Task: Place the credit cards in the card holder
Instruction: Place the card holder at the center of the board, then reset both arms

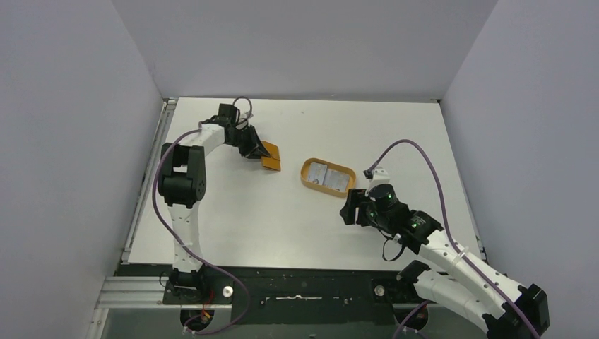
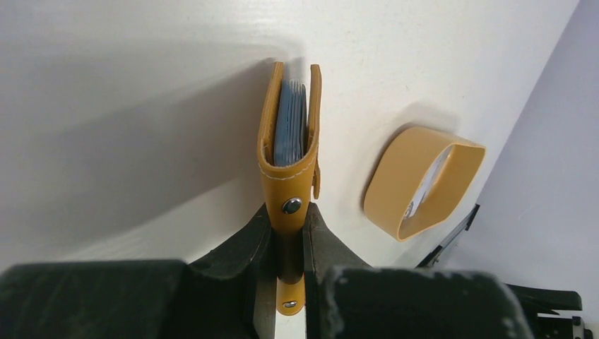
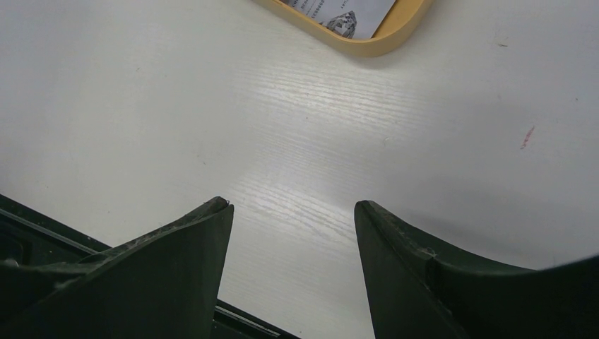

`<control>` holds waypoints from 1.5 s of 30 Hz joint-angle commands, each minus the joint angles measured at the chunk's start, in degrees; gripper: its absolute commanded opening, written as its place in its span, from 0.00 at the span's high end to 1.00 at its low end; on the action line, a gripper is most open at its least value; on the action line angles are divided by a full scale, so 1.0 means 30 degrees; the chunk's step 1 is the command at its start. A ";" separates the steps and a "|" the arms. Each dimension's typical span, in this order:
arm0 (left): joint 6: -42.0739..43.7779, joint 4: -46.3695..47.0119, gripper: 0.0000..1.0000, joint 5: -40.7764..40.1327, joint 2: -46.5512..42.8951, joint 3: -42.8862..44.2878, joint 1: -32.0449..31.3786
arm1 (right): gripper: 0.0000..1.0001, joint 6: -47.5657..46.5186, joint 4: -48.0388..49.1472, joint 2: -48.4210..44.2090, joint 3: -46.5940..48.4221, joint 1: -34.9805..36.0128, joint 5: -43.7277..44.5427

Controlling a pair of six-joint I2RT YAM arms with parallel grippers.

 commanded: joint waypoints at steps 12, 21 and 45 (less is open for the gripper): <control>0.1986 -0.2626 0.50 -0.3664 0.0531 0.1227 0.0264 | 0.35 -0.0091 0.0568 -0.1053 -0.0290 -0.0003 0.0810; 0.0682 -0.2617 0.12 -0.7726 -0.2685 -0.1442 0.0652 | 0.34 -0.0379 -0.0227 -0.1778 -0.0230 0.0011 0.1229; -0.0398 -0.1854 0.03 -1.7801 -2.0825 -1.0669 -0.7417 | 0.03 0.2276 -0.4063 -0.2394 0.4754 -0.0076 1.3928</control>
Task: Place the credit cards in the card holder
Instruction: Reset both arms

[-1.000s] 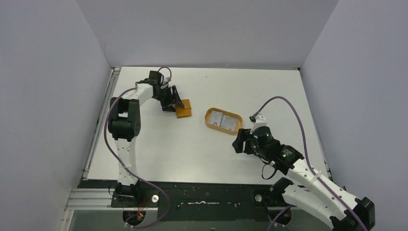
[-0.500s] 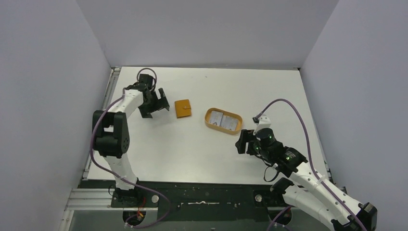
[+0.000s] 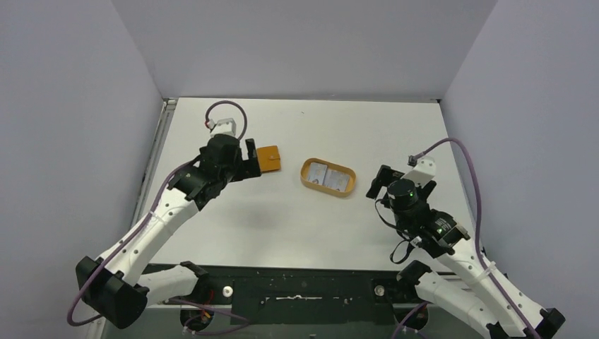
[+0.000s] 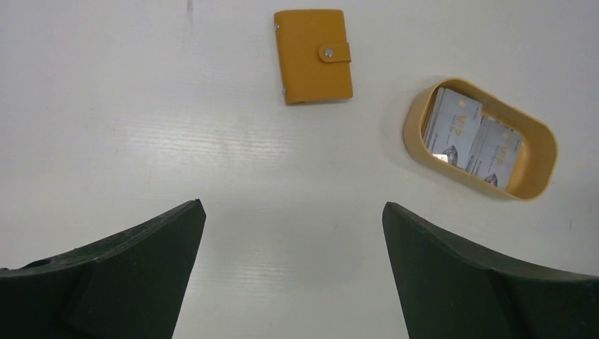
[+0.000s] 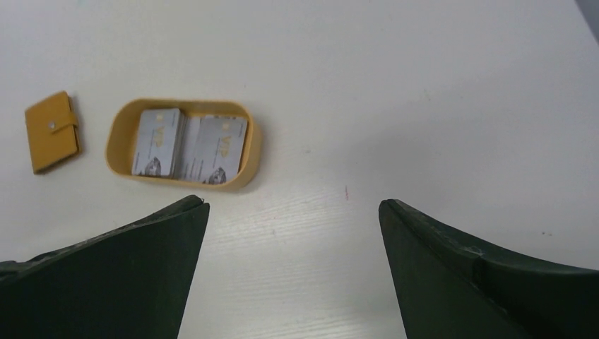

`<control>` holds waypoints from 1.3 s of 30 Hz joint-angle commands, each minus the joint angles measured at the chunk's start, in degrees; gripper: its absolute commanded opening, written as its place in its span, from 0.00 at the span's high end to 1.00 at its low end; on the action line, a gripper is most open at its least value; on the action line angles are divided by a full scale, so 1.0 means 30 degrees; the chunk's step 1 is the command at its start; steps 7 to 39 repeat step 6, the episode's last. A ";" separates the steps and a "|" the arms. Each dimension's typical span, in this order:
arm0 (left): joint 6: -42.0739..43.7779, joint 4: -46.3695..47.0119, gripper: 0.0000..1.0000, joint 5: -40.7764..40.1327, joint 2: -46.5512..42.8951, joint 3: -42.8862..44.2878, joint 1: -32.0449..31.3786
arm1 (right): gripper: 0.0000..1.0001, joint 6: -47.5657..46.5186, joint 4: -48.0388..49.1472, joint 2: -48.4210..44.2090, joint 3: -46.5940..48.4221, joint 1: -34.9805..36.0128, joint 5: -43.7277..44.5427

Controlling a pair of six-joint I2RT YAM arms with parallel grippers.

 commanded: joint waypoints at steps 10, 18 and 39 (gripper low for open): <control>0.0307 0.1198 0.03 0.1521 -0.4059 -0.2692 -0.0008 | 0.00 -0.1358 -0.0502 -0.0398 0.1969 -0.0096 0.3842; 0.0307 0.1198 0.03 0.1521 -0.4059 -0.2692 -0.0008 | 0.00 -0.1358 -0.0502 -0.0398 0.1969 -0.0096 0.3842; 0.0307 0.1198 0.03 0.1521 -0.4059 -0.2692 -0.0008 | 0.00 -0.1358 -0.0502 -0.0398 0.1969 -0.0096 0.3842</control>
